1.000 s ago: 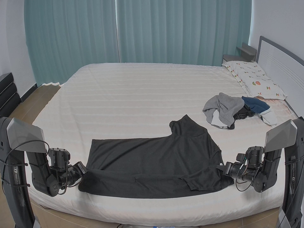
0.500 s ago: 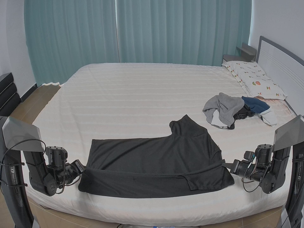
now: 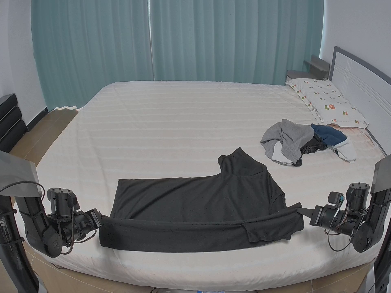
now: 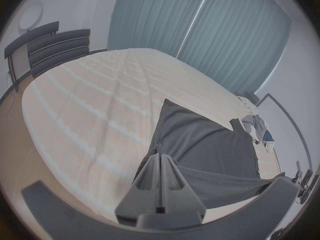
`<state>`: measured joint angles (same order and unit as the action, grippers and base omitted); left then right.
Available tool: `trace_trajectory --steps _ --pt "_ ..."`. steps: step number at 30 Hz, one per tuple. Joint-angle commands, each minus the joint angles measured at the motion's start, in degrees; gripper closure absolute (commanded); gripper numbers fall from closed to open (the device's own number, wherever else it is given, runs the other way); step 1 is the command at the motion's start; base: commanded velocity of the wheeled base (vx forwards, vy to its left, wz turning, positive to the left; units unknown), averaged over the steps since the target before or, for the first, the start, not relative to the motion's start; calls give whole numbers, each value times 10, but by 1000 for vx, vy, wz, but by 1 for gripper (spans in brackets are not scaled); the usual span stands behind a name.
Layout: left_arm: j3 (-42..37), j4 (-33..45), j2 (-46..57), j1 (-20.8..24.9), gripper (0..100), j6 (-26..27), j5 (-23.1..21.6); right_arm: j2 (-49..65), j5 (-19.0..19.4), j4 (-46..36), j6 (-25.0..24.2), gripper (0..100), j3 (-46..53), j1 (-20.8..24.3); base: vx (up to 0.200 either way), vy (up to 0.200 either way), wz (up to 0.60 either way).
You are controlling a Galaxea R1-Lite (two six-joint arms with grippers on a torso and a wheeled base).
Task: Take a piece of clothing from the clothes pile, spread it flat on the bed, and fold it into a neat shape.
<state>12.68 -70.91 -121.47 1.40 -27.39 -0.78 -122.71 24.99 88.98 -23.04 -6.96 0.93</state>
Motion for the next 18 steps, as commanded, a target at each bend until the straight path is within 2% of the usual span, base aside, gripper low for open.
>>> trace_trajectory --steps 1,7,12,18 --pt "-22 2 36 -1 100 21 1 31 0 8 44 100 35 -9 0 0 0" --pt "-53 2 41 1 100 70 5 55 -1 8 55 100 51 -7 0 0 0" --pt "-43 -3 37 3 100 66 4 48 -5 8 90 100 64 -2 0 0 0" --pt "-10 -5 1 5 100 26 5 -3 -11 8 88 100 27 -4 0 0 0"
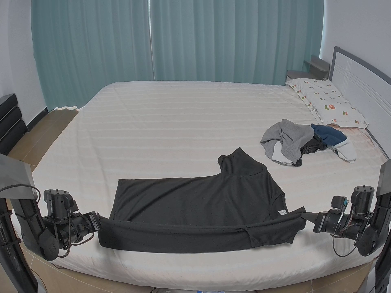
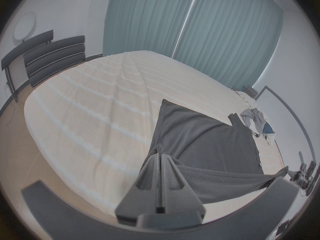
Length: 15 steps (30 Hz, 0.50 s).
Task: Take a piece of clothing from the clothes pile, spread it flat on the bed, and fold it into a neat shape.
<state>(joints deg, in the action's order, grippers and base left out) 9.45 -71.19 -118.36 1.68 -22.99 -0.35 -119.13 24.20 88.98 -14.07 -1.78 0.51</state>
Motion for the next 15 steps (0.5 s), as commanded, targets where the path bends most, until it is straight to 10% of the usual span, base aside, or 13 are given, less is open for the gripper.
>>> trace_trajectory --steps 1,15 --pt "29 -2 -38 2 100 -24 1 -53 -9 8 -2 100 -36 2 0 0 0" --pt "112 -3 -138 3 100 -75 1 -160 -41 8 -50 100 -162 21 0 0 0"
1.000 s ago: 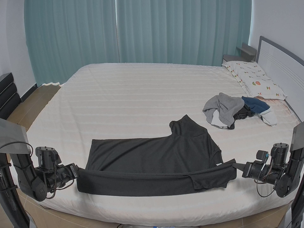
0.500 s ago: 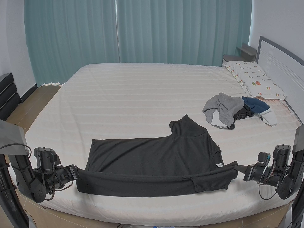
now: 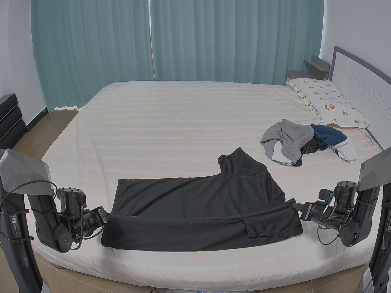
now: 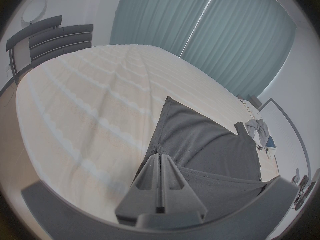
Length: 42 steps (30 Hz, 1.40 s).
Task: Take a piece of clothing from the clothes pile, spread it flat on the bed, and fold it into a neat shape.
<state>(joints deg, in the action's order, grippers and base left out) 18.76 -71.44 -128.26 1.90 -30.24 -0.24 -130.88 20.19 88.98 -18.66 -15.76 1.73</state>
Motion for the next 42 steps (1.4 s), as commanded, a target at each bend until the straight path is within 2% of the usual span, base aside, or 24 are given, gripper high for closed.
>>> trace_trajectory --steps 1,6,12,22,29,30,33,37,38,39,42 --pt "22 0 -45 3 100 -2 0 -47 -1 8 -6 100 -28 10 0 0 0" --pt "37 0 -63 10 100 -3 9 -66 -14 8 -21 100 -48 16 0 0 0" --pt "73 0 -101 14 100 -25 39 -98 -30 8 -48 100 -93 23 0 0 0" --pt "89 0 -118 15 100 -28 40 -128 -31 8 -54 100 -114 24 0 0 0" --pt "111 0 -117 22 100 -73 49 -134 -32 8 -66 100 -130 24 0 0 0" --pt "112 0 -118 22 0 -73 50 -134 -31 8 -72 0 -132 24 0 0 0" --pt "111 0 -118 22 0 -74 50 -132 -31 8 -84 0 -132 24 0 0 0" --pt "108 0 -117 22 0 -79 50 -98 -31 8 -139 0 -124 24 0 0 0" --pt "108 0 -117 22 0 -79 50 -98 -31 8 -139 0 -124 24 0 0 0" --pt "102 0 -113 21 0 -85 49 -80 -31 8 -177 0 -114 25 0 0 0" --pt "94 -3 -102 21 0 -92 44 -61 -29 8 -221 0 -100 26 0 0 0"
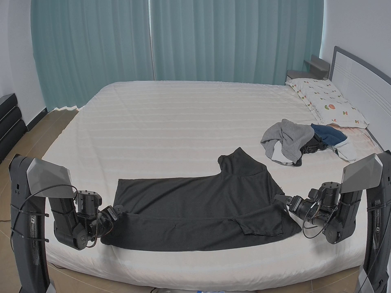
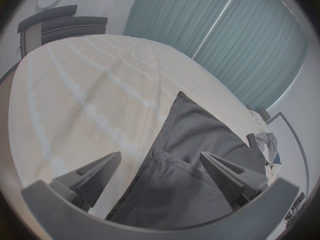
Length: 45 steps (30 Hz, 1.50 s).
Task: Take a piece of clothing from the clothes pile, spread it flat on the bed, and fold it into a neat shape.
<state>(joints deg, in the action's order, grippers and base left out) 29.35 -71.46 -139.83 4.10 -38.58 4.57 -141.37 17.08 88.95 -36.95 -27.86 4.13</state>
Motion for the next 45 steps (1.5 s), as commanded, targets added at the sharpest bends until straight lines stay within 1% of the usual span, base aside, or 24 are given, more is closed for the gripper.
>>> trace_trajectory --steps 1,3,6,7,8,9,11,12,14,18,21,26,31,45 --pt "-16 -6 19 -1 0 -11 -5 46 5 8 -48 0 28 2 0 0 0" --pt "-25 -22 25 -1 0 -15 -5 51 7 9 -55 0 40 3 0 0 0" --pt "-25 -22 25 -1 0 -15 -5 51 7 9 -55 0 40 3 0 0 0" --pt "-66 -97 22 -1 0 -23 -7 81 9 8 -62 0 91 18 0 0 0" --pt "-68 -100 22 -1 0 -23 -7 81 9 8 -62 0 94 19 0 0 0" --pt "-89 -130 20 -1 0 -33 -24 87 8 9 -75 0 105 39 0 0 0" --pt "-104 -146 23 -1 0 -39 -58 85 5 9 -88 0 104 54 0 0 0" --pt "-106 -146 25 -1 0 -41 -73 81 5 9 -94 0 103 56 0 0 0" --pt "-103 -147 27 -1 0 -46 -81 73 9 9 -105 0 100 56 0 0 0" --pt "-98 -147 26 -6 0 -65 -81 50 9 9 -133 0 83 49 0 0 0" --pt "-98 -147 25 -7 0 -75 -81 35 10 9 -143 0 78 46 0 0 0" --pt "-99 -148 24 -8 0 -90 -88 34 10 9 -147 0 76 45 0 0 0" --pt "-99 -148 25 -3 0 -89 -88 33 10 9 -147 0 76 45 0 0 0" --pt "-83 -150 25 -6 0 -89 -79 38 10 10 -151 0 71 40 0 0 0"
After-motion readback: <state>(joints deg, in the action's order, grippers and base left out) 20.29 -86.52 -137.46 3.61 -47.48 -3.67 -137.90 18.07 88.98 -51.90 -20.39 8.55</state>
